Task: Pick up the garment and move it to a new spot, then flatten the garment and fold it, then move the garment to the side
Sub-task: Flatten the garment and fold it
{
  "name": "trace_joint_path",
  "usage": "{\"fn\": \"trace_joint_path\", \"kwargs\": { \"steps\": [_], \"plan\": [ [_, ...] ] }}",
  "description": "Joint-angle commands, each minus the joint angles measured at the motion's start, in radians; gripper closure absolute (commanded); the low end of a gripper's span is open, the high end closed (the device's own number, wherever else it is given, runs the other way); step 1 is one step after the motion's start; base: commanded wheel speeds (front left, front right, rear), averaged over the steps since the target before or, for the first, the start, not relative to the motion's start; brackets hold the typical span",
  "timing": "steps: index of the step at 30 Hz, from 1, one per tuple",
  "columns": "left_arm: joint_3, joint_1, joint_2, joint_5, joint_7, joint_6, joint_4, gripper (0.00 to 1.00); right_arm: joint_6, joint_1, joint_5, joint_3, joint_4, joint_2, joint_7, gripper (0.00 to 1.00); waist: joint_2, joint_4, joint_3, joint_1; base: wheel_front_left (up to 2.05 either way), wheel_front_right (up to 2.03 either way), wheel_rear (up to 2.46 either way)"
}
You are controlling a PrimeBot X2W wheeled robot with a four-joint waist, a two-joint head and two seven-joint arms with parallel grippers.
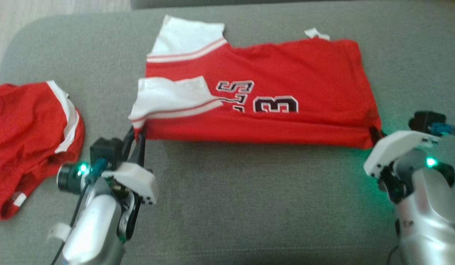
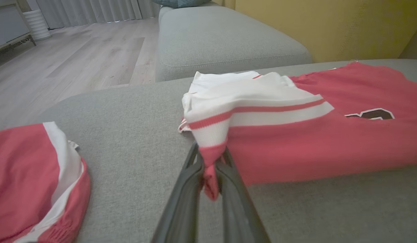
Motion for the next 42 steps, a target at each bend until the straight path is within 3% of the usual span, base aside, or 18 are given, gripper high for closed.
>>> {"fn": "trace_joint_path", "kwargs": {
  "steps": [1,10,19,20,21,22,33,38,42],
  "plan": [
    [0.045,-0.011,0.036,-0.010,-0.002,0.007,-0.032,1.00,0.003,0.008,0.011,0.010,-0.047,-0.022,0.007,1.00,-0.0001,-0.008,-0.026,0.0000,0.00,0.00,0.00],
    [0.036,0.099,0.065,-0.025,0.035,0.017,-0.093,1.00,0.003,0.148,0.058,-0.005,-0.164,-0.038,0.090,1.00,-0.0001,-0.012,-0.114,0.0000,0.00,0.00,0.00],
    [0.024,0.163,0.076,-0.039,0.076,0.026,-0.135,1.00,0.003,0.237,0.062,-0.022,-0.278,-0.024,0.144,1.00,-0.0001,-0.016,-0.125,0.0000,0.00,0.00,0.00],
    [0.023,0.162,0.076,-0.039,0.076,0.027,-0.133,0.80,0.003,0.240,0.058,-0.025,-0.294,-0.021,0.138,0.92,-0.0001,-0.017,-0.123,0.0000,0.00,0.00,0.00],
    [0.023,0.159,0.076,-0.037,0.075,0.030,-0.129,0.31,0.003,0.241,0.054,-0.027,-0.309,-0.017,0.129,0.02,-0.0001,-0.018,-0.121,0.0000,0.00,0.00,0.00],
    [0.023,0.156,0.077,-0.035,0.071,0.034,-0.125,0.00,0.003,0.242,0.052,-0.029,-0.323,-0.013,0.119,0.00,-0.0001,-0.019,-0.118,0.0000,0.00,0.00,0.00],
    [0.077,0.058,0.088,-0.049,-0.015,0.059,-0.155,0.00,0.003,0.196,0.047,0.092,-0.505,0.004,-0.114,0.00,-0.0001,-0.044,-0.063,0.0000,0.00,0.00,0.00],
    [0.070,-0.068,0.105,-0.043,-0.006,0.019,-0.167,0.00,0.003,0.129,0.033,0.132,-0.531,-0.008,-0.168,0.00,-0.0001,-0.065,-0.011,0.0000,0.00,0.00,0.00],
    [0.045,-0.226,0.137,-0.037,0.071,-0.053,-0.109,0.00,0.003,0.050,-0.002,0.157,-0.522,-0.008,-0.168,0.00,-0.0001,-0.091,0.060,0.0000,0.00,0.00,0.00]
  ]
}}
